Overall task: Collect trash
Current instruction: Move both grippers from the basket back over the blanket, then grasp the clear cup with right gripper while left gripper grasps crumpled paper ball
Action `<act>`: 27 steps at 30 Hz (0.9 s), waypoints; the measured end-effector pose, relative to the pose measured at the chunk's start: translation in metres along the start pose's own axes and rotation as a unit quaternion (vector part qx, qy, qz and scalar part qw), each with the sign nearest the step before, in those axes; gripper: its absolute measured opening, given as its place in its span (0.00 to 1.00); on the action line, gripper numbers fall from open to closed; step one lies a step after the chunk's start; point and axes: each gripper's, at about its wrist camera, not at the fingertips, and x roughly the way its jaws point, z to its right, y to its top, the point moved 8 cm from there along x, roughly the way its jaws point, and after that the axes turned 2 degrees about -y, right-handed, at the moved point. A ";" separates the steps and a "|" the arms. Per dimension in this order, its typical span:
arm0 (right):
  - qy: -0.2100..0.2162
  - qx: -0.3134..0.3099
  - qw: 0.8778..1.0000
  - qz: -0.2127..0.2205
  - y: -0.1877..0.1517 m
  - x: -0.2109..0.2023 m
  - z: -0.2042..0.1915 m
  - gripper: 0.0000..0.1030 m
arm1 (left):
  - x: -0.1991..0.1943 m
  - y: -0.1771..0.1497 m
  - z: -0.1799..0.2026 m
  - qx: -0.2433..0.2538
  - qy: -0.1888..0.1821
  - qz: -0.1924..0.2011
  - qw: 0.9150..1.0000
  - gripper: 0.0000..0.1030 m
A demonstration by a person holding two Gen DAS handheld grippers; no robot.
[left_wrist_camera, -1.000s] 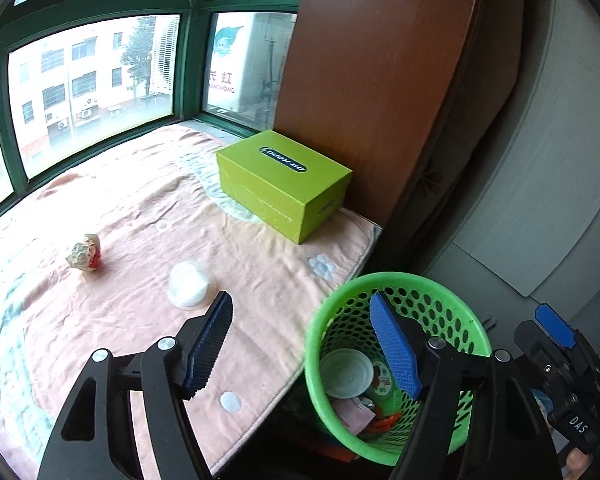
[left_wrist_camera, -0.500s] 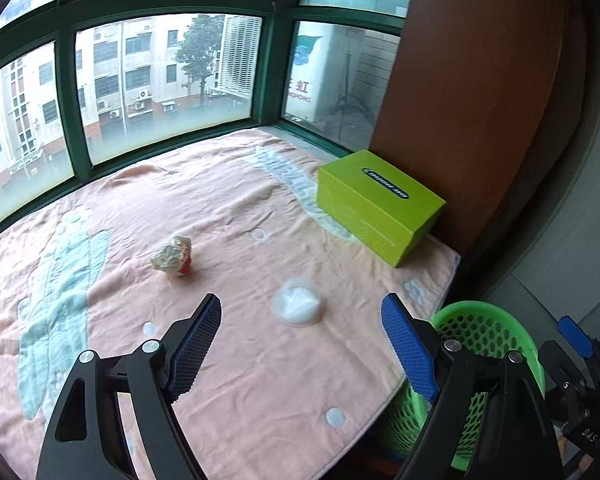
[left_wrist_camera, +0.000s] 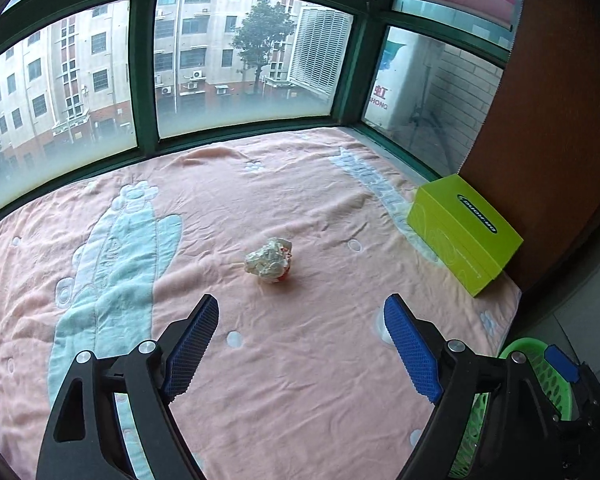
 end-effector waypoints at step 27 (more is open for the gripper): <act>-0.010 -0.013 0.989 -0.149 -0.020 0.170 -0.017 0.81 | 0.099 -0.005 -0.056 -0.014 0.037 -0.071 0.997 0.84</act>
